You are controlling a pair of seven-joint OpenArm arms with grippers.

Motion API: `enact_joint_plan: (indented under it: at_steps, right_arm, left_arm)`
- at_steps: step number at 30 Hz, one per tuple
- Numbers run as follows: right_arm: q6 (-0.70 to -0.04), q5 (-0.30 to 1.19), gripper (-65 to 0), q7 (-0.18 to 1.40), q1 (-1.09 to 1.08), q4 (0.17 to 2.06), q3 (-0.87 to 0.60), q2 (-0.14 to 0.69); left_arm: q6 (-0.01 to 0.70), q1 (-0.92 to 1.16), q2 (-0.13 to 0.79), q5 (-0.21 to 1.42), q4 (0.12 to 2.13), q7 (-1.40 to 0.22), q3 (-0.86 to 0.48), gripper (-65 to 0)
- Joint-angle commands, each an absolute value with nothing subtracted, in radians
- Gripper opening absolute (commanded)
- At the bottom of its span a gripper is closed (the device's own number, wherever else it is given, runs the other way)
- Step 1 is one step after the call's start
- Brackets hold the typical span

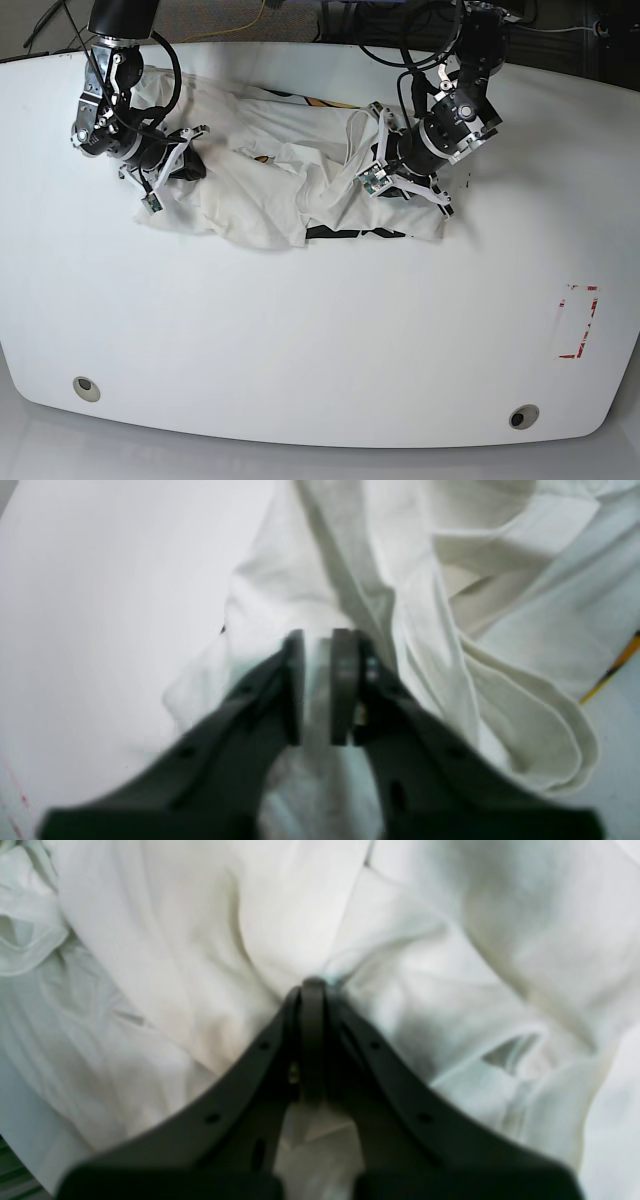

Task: Layout the t-shirt on the table in an organized manner, then fold the t-shirt properly
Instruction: 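Press and adjust the folded shirt layers with the left gripper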

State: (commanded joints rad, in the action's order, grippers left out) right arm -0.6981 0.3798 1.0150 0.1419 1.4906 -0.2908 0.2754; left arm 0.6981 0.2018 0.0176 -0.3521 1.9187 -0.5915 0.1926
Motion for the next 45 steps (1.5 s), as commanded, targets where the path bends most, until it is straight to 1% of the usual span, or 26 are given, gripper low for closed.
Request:
enact_joint_plan:
  at_steps: [5, 9, 16, 25, 28, 33, 40, 44, 45]
  right_arm:
    - [-0.698, 0.380, -64.9, 1.015, 0.142, 1.491, -0.291, 0.275]
    - [-0.698, 0.380, -64.9, 1.015, 0.142, 1.491, -0.291, 0.275]
    - [-0.698, 0.383, -64.9, 1.015, 0.142, 1.491, -0.291, 0.275]
    - [-0.698, 0.384, -64.9, 1.015, 0.142, 1.491, -0.291, 0.275]
    - [-0.698, 0.384, -64.9, 1.015, 0.143, 1.491, -0.291, 0.275]
    - [-0.698, 0.384, -64.9, 1.015, 0.148, 1.491, -0.291, 0.275]
    - [-0.698, 0.386, -64.9, 1.015, 0.147, 1.491, -0.291, 0.275]
    - [-0.698, 0.386, -64.9, 1.015, 0.145, 1.491, -0.291, 0.275]
    - [-0.698, 0.386, -64.9, 1.015, 0.145, 1.491, -0.291, 0.275]
  left_arm:
    - [0.698, 0.219, -0.001, -0.363, 1.919, -0.591, 0.197, -62.3]
    - [0.698, 0.220, -0.002, -0.361, 1.917, -0.591, 0.234, -62.3]
    - [0.698, 0.217, -0.065, -0.361, 1.902, -0.591, 0.300, -62.1]
    - [0.698, 0.140, -0.151, -0.360, 1.767, -0.590, 0.363, -62.1]
    - [0.698, 0.125, -0.157, -0.358, 1.767, -0.590, 0.358, -62.1]
    - [0.698, 0.110, -0.156, -0.358, 1.839, -0.588, 0.355, -62.1]
    - [0.698, 0.090, -0.131, -0.360, 1.933, -0.587, 0.255, -62.1]
    - [0.698, 0.090, -0.117, -0.358, 1.952, -0.582, 0.199, -62.3]
    - [0.698, 0.094, -0.113, -0.358, 1.952, -0.568, 0.163, -62.3]
